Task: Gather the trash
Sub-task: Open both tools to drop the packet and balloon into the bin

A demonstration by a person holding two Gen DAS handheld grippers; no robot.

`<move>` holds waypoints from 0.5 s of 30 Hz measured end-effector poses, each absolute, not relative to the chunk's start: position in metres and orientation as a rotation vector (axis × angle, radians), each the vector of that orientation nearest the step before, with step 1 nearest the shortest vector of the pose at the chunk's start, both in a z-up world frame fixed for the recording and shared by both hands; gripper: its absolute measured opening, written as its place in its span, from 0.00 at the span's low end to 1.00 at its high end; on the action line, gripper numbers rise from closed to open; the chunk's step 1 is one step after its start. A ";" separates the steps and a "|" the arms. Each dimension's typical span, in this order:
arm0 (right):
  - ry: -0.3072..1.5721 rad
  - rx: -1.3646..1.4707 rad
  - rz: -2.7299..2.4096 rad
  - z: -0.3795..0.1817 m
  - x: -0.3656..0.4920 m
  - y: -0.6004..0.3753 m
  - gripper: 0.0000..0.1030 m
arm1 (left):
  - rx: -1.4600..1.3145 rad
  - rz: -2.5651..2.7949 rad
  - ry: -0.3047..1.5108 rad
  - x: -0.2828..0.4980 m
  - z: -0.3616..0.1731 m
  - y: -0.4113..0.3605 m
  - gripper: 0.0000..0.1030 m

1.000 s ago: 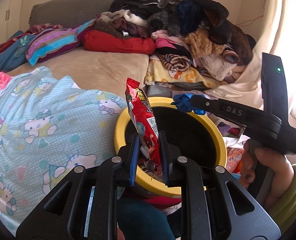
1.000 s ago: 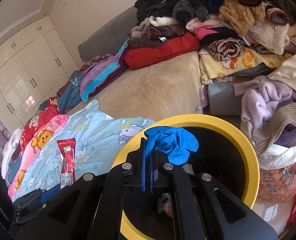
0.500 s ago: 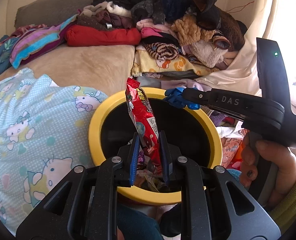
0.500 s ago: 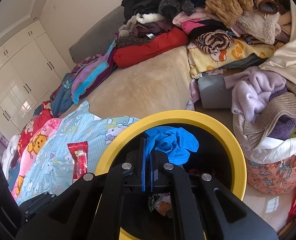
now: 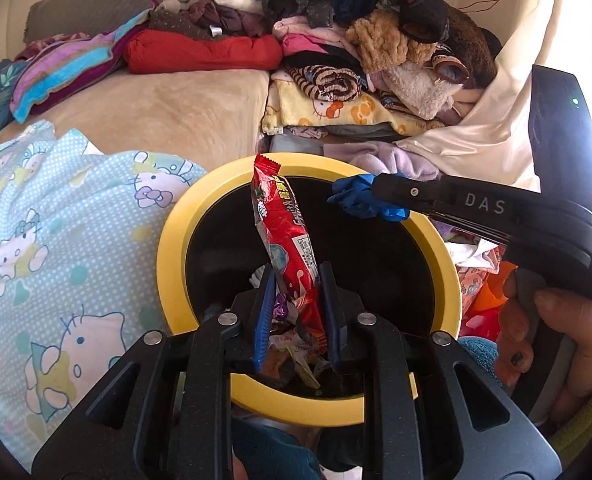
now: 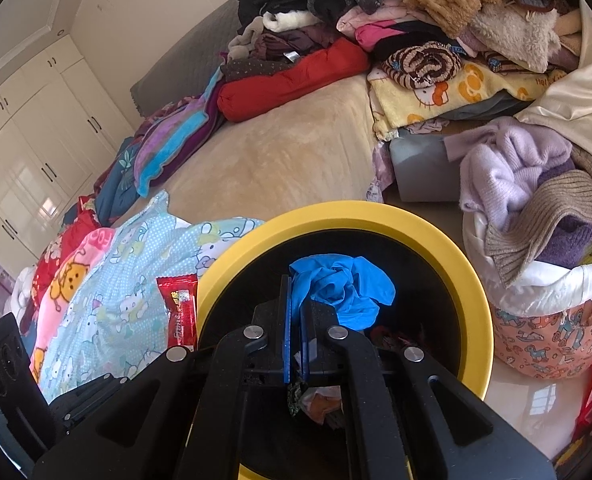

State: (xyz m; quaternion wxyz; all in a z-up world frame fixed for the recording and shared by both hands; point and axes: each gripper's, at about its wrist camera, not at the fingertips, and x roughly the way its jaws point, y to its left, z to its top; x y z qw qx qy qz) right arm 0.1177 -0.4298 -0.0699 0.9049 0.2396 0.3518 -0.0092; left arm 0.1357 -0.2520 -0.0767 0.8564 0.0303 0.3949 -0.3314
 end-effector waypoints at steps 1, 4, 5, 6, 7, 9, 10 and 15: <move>0.729 0.496 -0.020 -0.071 0.118 -0.430 0.05 | 0.062 -0.696 0.833 0.136 -0.078 -0.253 0.15; 0.739 0.503 -0.024 -0.073 0.119 -0.432 0.16 | 0.063 -0.694 0.838 0.138 -0.080 -0.252 0.19; 0.742 0.503 -0.025 -0.074 0.119 -0.433 0.20 | 0.061 -0.694 0.839 0.138 -0.080 -0.252 0.20; 0.745 0.503 -0.027 -0.075 0.119 -0.433 0.22 | 0.061 -0.693 0.840 0.138 -0.081 -0.251 0.23; 0.747 0.502 -0.029 -0.076 0.119 -0.433 0.22 | 0.059 -0.691 0.841 0.138 -0.081 -0.251 0.26; 0.751 0.500 -0.031 -0.076 0.120 -0.432 0.26 | 0.056 -0.689 0.841 0.139 -0.081 -0.251 0.32; 0.752 0.500 -0.032 -0.076 0.120 -0.432 0.27 | 0.055 -0.686 0.843 0.139 -0.081 -0.250 0.37; 0.751 0.500 -0.044 -0.076 0.119 -0.433 0.37 | 0.040 -0.672 0.837 0.139 -0.078 -0.244 0.53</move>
